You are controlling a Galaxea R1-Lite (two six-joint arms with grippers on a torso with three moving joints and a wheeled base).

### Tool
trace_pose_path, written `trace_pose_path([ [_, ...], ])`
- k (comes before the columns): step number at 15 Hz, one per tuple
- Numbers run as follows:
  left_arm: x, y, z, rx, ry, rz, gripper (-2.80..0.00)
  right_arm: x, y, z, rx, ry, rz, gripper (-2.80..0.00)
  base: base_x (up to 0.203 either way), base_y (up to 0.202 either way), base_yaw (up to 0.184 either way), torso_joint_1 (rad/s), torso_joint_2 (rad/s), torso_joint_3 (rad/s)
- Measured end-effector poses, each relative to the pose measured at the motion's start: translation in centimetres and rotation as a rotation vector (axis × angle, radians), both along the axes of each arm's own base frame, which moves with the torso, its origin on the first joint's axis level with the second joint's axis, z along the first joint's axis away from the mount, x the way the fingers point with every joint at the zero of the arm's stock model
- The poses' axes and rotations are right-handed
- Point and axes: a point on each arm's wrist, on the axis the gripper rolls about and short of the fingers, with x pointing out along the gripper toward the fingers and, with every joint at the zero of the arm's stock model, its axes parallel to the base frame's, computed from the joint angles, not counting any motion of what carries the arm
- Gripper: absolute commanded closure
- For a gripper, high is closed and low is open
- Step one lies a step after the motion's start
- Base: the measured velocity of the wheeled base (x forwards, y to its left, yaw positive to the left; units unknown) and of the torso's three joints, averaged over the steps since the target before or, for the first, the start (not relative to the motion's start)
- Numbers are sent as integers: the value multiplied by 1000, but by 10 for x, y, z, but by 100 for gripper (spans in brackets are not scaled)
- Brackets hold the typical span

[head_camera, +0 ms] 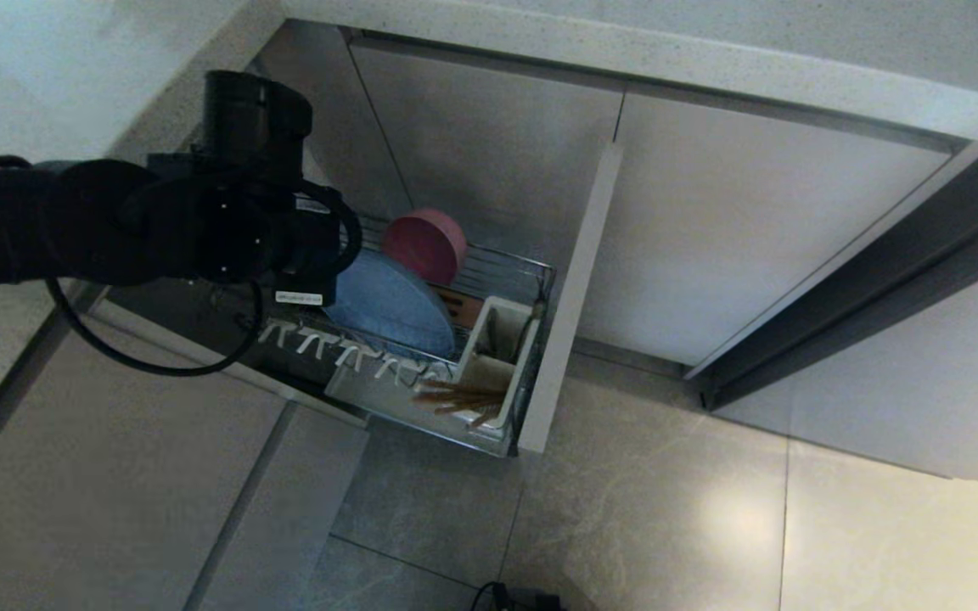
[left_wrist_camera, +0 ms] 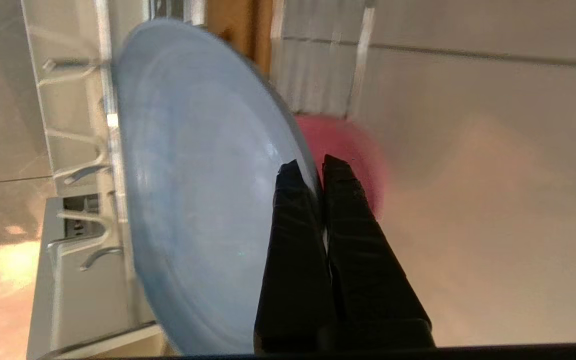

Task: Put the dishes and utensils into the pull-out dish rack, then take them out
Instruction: Pick up the plate and place it in the cupboard

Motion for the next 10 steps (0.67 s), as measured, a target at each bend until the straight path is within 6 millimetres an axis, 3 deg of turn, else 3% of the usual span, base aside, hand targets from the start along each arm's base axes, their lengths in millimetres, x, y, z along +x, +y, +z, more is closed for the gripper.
trace_pose_path([
  [10,5,-3,-5,7,11,-2,0,0,0,0,0,0,0,0,0,0,0,0,0,0],
])
